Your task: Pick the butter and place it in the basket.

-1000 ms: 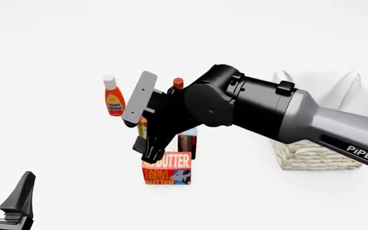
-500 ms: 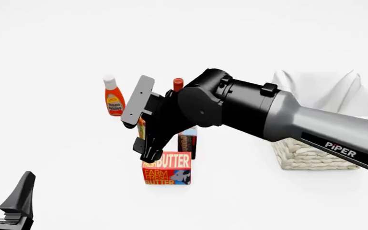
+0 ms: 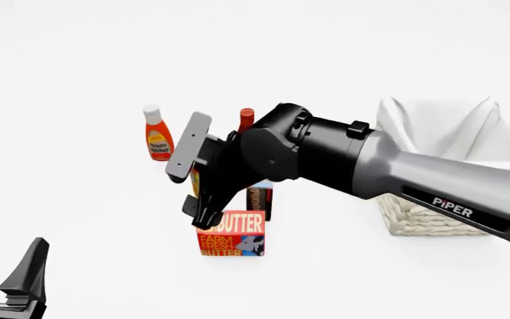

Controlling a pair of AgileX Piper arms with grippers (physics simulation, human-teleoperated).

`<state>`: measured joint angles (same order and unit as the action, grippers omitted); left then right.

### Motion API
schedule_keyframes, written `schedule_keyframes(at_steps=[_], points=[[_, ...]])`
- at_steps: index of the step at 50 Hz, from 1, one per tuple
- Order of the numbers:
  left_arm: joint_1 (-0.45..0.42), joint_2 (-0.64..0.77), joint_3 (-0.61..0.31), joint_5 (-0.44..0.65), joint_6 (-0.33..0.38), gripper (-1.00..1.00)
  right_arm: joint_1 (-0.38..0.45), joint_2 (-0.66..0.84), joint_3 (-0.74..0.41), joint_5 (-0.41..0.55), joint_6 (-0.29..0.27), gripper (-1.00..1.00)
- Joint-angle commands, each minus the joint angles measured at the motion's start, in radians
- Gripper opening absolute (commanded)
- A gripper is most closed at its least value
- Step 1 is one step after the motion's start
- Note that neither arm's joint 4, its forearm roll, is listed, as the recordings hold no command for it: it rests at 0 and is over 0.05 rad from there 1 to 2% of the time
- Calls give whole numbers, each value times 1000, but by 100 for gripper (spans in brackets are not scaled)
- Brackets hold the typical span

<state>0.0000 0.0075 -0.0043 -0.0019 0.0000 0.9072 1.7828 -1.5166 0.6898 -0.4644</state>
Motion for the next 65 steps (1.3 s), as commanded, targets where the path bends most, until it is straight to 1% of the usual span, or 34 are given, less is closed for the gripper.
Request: schedule_keyframes(at_steps=[1,20,24,65], points=[[0,0,0,0,0,100,2,29,-8,-5,10,100],[0,0,0,0,0,100,-4,53,-17,-6,9,100],[0,0,0,0,0,100,-15,62,-18,-10,1,100],[0,0,0,0,0,100,-9,92,-35,2,12,100]])
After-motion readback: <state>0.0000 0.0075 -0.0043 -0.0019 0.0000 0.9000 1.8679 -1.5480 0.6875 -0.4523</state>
